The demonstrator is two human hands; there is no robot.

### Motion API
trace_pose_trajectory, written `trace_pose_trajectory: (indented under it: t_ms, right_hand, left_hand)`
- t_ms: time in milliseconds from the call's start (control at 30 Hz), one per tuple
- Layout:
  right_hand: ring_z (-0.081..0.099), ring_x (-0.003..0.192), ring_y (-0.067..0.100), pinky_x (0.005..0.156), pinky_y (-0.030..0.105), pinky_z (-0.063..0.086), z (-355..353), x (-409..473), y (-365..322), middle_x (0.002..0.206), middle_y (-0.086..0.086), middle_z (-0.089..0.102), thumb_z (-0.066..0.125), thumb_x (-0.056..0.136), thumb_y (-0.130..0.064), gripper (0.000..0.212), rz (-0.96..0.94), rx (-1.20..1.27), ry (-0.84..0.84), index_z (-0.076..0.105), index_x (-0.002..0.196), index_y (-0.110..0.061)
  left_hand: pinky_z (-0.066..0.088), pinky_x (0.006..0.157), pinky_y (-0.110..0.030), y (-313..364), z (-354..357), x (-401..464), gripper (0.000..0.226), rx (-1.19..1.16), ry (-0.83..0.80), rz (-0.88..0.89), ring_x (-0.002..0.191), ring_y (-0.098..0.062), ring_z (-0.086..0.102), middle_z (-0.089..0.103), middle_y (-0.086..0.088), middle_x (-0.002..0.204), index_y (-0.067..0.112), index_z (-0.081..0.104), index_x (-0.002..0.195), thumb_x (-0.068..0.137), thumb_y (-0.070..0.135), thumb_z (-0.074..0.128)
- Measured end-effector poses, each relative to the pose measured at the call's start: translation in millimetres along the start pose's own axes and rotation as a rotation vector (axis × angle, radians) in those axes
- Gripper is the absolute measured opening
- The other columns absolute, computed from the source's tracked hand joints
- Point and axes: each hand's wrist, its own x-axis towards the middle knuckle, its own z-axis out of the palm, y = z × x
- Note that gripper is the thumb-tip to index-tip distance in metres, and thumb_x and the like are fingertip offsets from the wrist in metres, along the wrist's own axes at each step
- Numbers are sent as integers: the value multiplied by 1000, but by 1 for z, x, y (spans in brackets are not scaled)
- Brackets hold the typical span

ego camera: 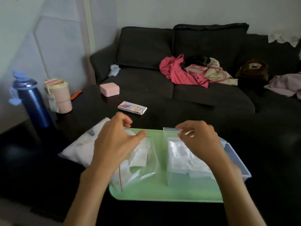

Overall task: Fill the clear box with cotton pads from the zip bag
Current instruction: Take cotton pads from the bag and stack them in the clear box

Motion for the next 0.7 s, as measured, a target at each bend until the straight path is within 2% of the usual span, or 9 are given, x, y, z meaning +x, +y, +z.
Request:
trace_pose_trajectory:
  t_ms: [100, 167, 233, 267, 333, 400, 500, 633, 700]
  right_hand:
    - [62, 79, 9, 75, 29, 50, 21, -9, -17, 79, -15, 64, 66, 82, -22, 15, -79, 16, -96, 70, 92, -34]
    - [60, 79, 9, 73, 25, 48, 39, -15, -22, 77, -14, 63, 67, 82, -23, 13, -103, -19, -161, 71, 91, -33]
    - [60, 78, 8, 71, 23, 47, 54, -21, -26, 77, -14, 64, 69, 81, -25, 12, -141, -45, -231, 71, 90, -32]
    - [59, 78, 7, 72, 23, 47, 59, -24, -28, 78, -14, 65, 70, 80, -26, 12, -173, -64, -273, 71, 91, -31]
    - [57, 82, 4, 75, 23, 46, 68, -30, -31, 86, -16, 65, 71, 79, -26, 18, -254, -96, -375, 70, 95, -33]
    - [52, 92, 3, 80, 21, 41, 74, -36, -30, 101, -17, 64, 70, 79, -21, 30, -325, -112, -459, 67, 105, -36]
    - [46, 103, 8, 86, 23, 38, 83, -41, -28, 110, -13, 59, 70, 78, -22, 42, -409, -149, -479, 61, 115, -39]
    - [45, 106, 11, 85, 22, 32, 98, -42, -35, 109, -9, 57, 63, 85, -29, 29, -535, -202, -393, 65, 112, -38]
    - [44, 107, 11, 83, 21, 29, 104, -41, -34, 110, -10, 57, 58, 89, -32, 22, -538, -174, -363, 67, 109, -35]
  left_hand:
    - [44, 79, -31, -31, -24, -9, 62, 319, -223, -271, 100, -20, 58, 57, 8, 100, 28, 49, 95, 58, 77, 62]
    - [45, 73, -26, -53, -34, -22, 69, 509, -321, -337, 91, -18, 64, 66, 11, 88, 23, 57, 85, 59, 86, 48]
    - [54, 68, -27, -71, -37, -32, 71, 439, -413, -416, 67, -13, 69, 71, 9, 64, 18, 61, 74, 65, 85, 42]
    - [58, 66, -30, -76, -38, -36, 67, 349, -457, -462, 61, -12, 69, 71, 6, 61, 18, 62, 75, 68, 83, 43]
    - [60, 67, -34, -83, -36, -39, 64, 194, -509, -498, 63, -13, 71, 72, 1, 71, 15, 65, 82, 74, 76, 46]
    - [58, 74, -38, -87, -33, -38, 67, 183, -502, -443, 75, -17, 70, 72, -1, 83, 12, 67, 88, 77, 73, 44]
    - [56, 79, -40, -90, -28, -40, 70, 259, -449, -352, 80, -16, 67, 71, 1, 85, 13, 68, 93, 79, 74, 37]
    - [52, 75, -33, -83, -25, -40, 61, 327, -351, -291, 71, -14, 63, 68, 4, 78, 17, 67, 86, 85, 69, 36]
    - [53, 79, -36, -83, -22, -37, 50, 253, -333, -288, 79, -15, 64, 68, 6, 83, 20, 67, 89, 87, 64, 41]
